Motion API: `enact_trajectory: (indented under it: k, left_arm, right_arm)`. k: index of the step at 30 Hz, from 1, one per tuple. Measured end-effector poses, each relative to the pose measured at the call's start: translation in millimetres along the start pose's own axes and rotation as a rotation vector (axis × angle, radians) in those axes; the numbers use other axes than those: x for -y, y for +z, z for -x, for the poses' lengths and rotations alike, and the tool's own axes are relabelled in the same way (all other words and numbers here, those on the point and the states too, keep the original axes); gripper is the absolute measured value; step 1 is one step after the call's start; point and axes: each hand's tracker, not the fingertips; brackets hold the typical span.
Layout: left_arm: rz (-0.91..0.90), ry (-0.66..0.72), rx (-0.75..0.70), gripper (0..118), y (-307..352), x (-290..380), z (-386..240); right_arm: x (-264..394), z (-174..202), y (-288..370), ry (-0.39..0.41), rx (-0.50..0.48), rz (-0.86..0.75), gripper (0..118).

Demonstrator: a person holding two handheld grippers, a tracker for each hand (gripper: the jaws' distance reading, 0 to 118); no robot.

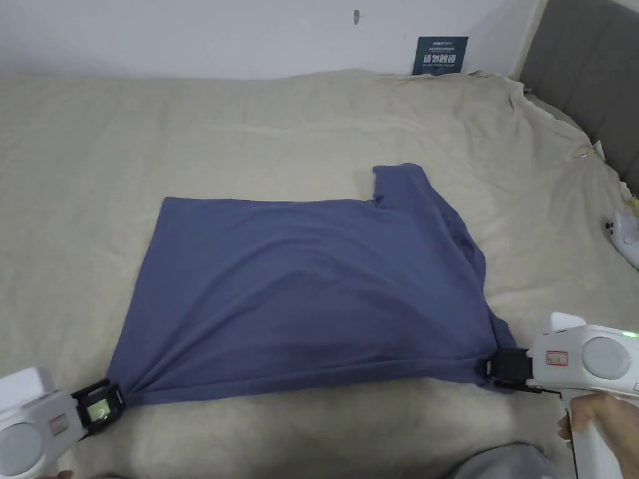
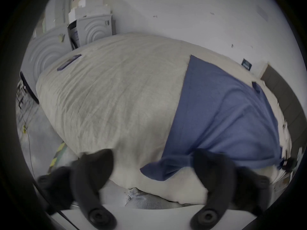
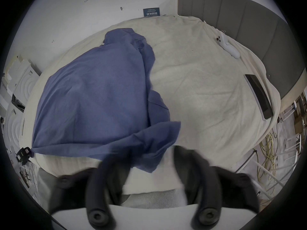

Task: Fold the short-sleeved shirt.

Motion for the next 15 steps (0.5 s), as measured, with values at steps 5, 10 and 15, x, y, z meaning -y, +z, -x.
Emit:
enact_trajectory:
  k: [5, 10, 15]
  left_arm:
    - [-0.131, 0.043, 0.03, 118, 38.2, -41.7, 2.7]
    - [-0.335, -0.031, 0.075, 118, 77.5, -75.2, -28.6]
    - [-0.507, -0.159, 0.087, 118, 101.8, -70.5, -69.8]
  right_arm:
    - [-29.8, -7.1, 68.6, -0.016, 0.0, -0.198, 96]
    - [-45.2, 19.2, 145.7, 0.104, 0.024, -0.513, 96]
    - [-16.3, 46.0, 181.2, 0.157, 0.002, -0.759, 102]
